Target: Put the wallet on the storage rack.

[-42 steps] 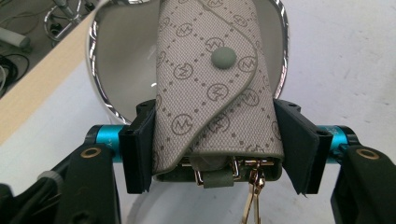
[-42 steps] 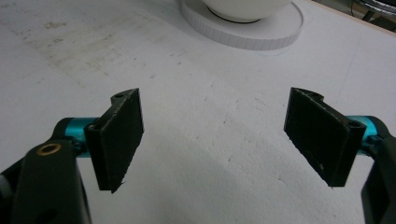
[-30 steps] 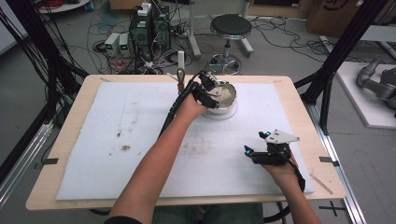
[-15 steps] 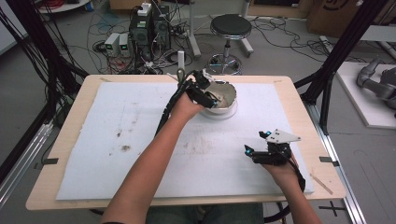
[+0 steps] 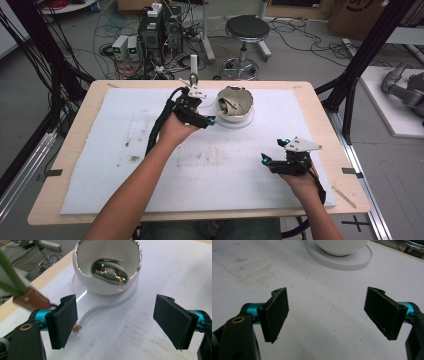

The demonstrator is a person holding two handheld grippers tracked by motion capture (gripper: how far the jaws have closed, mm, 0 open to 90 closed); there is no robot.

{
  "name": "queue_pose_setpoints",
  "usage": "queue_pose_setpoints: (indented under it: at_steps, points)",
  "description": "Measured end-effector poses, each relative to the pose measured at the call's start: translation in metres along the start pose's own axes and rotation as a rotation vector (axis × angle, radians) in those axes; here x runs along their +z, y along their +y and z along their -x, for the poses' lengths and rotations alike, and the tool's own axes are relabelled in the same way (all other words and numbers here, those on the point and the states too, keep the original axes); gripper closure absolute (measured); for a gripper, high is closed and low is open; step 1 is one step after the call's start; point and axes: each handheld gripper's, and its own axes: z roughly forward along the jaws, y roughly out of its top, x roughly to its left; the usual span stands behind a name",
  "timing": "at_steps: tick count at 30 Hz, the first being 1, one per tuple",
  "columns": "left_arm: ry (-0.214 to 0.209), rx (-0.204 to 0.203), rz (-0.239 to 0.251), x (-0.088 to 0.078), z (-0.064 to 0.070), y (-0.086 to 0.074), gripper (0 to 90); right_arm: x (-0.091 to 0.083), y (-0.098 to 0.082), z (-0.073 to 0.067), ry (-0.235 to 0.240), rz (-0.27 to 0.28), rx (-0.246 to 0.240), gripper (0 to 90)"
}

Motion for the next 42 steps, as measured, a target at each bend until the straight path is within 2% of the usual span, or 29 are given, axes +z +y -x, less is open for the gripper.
queue_pose_setpoints:
  at_steps: [2, 3, 4, 9, 16, 20, 24, 25, 27, 31, 36, 40, 42]
  points:
    - [-0.007, -0.001, -0.01, -0.004, -0.001, -0.003, 19.3, 0.0, 0.001, 0.002, -0.004, 0.006, 0.002, 20.2]
    - [0.002, -0.011, 0.004, -0.014, 0.0, -0.011, 19.1, 0.001, 0.001, 0.002, -0.003, 0.008, 0.002, 20.2]
    - [0.002, -0.011, 0.004, -0.014, 0.0, -0.011, 19.0, 0.001, 0.001, 0.002, -0.003, 0.008, 0.002, 20.2]
    - [0.018, -0.028, 0.032, -0.041, 0.0, -0.034, 19.0, 0.005, 0.004, 0.001, 0.002, 0.009, -0.002, 20.2]
    - [0.029, -0.028, 0.053, -0.06, 0.007, -0.056, 19.0, 0.008, 0.007, 0.001, 0.007, 0.016, 0.0, 20.2]
    - [0.041, -0.049, 0.08, -0.074, 0.012, -0.075, 19.0, 0.01, 0.008, 0.003, 0.01, 0.023, 0.0, 20.2]
    - [0.06, -0.066, 0.092, -0.082, 0.011, -0.091, 18.8, 0.012, 0.009, 0.003, 0.01, 0.021, 0.002, 20.2]
    - [0.06, -0.066, 0.092, -0.082, 0.011, -0.091, 18.8, 0.012, 0.009, 0.003, 0.01, 0.021, 0.002, 20.2]
    - [0.073, -0.092, 0.108, -0.087, 0.008, -0.103, 18.8, 0.013, 0.009, 0.003, 0.012, 0.021, -0.002, 20.2]
    - [0.079, -0.109, 0.123, -0.093, 0.006, -0.112, 18.8, 0.013, 0.009, 0.004, 0.012, 0.02, 0.0, 20.2]
    - [0.079, -0.117, 0.136, -0.098, 0.006, -0.119, 18.5, 0.012, 0.008, 0.005, 0.009, 0.022, 0.015, 20.2]
    - [0.073, -0.118, 0.124, -0.094, 0.009, -0.125, 18.5, 0.012, 0.007, 0.006, 0.013, 0.021, 0.02, 20.2]
    - [0.076, -0.103, 0.109, -0.093, 0.009, -0.127, 18.5, 0.013, 0.007, 0.007, 0.015, 0.019, 0.013, 20.2]
